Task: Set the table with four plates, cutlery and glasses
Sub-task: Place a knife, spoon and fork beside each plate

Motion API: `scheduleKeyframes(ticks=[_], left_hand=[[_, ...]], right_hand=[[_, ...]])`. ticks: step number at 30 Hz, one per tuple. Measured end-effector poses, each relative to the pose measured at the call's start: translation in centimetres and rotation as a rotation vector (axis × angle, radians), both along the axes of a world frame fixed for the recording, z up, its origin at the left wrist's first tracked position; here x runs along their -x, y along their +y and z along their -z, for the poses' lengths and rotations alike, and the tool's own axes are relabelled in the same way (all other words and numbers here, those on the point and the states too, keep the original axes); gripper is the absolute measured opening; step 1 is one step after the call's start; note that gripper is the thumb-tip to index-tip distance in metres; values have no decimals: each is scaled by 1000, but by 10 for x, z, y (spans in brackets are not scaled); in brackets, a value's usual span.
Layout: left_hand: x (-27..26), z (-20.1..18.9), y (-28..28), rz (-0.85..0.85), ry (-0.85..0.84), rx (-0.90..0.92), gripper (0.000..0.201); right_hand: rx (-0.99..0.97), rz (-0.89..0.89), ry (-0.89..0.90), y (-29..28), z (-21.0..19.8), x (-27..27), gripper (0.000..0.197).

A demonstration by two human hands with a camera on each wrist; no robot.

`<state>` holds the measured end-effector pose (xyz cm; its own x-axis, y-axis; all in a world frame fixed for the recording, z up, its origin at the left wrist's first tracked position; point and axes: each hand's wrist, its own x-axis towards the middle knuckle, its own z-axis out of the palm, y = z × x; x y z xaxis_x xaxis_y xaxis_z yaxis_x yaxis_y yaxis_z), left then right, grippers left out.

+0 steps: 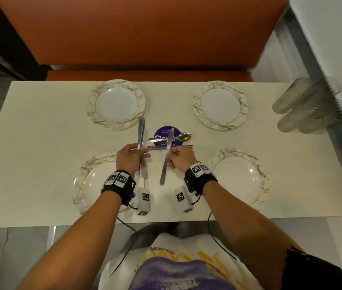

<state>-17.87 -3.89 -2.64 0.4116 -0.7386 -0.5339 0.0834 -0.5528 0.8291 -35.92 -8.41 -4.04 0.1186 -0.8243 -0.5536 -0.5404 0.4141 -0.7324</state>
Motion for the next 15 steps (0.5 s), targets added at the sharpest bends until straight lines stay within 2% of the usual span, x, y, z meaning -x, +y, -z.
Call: scheduleKeyframes(ticks=[4, 7, 10, 15], left_hand=[[4, 4, 25, -120, 83, 4, 22], [11, 4, 40, -176, 117, 4, 24], [16, 1, 51, -171, 116, -10, 25], [16, 1, 60, -146, 85, -18, 25]], right_hand=[[-35, -156, 180, 30, 22, -3, 26], [-49, -183, 209, 42, 32, -5, 13], [-8, -254, 280, 45, 31, 0, 13], [30, -266, 328, 47, 28, 5, 15]])
